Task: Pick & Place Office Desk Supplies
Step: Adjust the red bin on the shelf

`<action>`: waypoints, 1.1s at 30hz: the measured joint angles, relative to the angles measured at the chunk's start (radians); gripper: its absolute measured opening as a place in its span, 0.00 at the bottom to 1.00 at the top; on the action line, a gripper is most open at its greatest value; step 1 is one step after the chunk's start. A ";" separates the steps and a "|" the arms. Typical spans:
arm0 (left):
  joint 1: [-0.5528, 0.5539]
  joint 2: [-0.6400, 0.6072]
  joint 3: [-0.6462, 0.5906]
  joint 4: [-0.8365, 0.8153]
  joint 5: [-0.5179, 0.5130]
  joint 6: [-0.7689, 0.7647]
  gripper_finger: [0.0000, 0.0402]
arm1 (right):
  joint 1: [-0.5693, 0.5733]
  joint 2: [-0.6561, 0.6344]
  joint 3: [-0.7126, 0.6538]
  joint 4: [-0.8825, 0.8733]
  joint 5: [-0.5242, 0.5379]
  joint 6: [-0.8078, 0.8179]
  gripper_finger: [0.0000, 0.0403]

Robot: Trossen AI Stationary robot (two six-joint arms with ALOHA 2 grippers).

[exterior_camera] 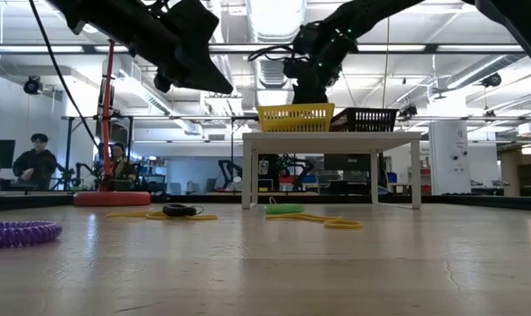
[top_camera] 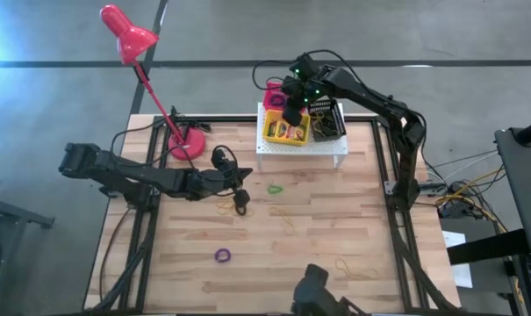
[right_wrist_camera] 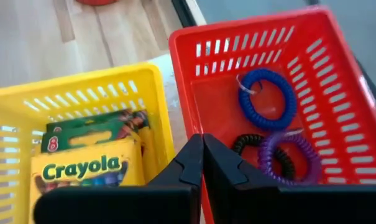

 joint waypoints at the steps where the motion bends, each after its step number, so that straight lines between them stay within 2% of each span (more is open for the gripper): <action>1: 0.000 0.000 0.000 0.000 0.000 0.000 0.00 | 0.000 0.000 -0.001 0.011 0.001 0.000 0.02; 7: 0.000 0.000 0.000 0.004 0.000 -0.003 0.00 | -0.003 0.000 -0.020 0.080 0.027 0.009 0.02; 15: 0.000 0.000 0.000 0.008 0.000 -0.003 0.00 | -0.015 0.000 -0.052 0.091 0.022 0.012 0.02; 23: 0.000 0.000 0.000 0.008 0.000 -0.006 0.00 | -0.015 0.000 -0.043 0.006 -0.048 -0.045 0.02; 33: 0.000 0.000 0.000 0.008 0.000 -0.018 0.00 | -0.014 0.000 0.012 -0.063 -0.065 -0.075 0.02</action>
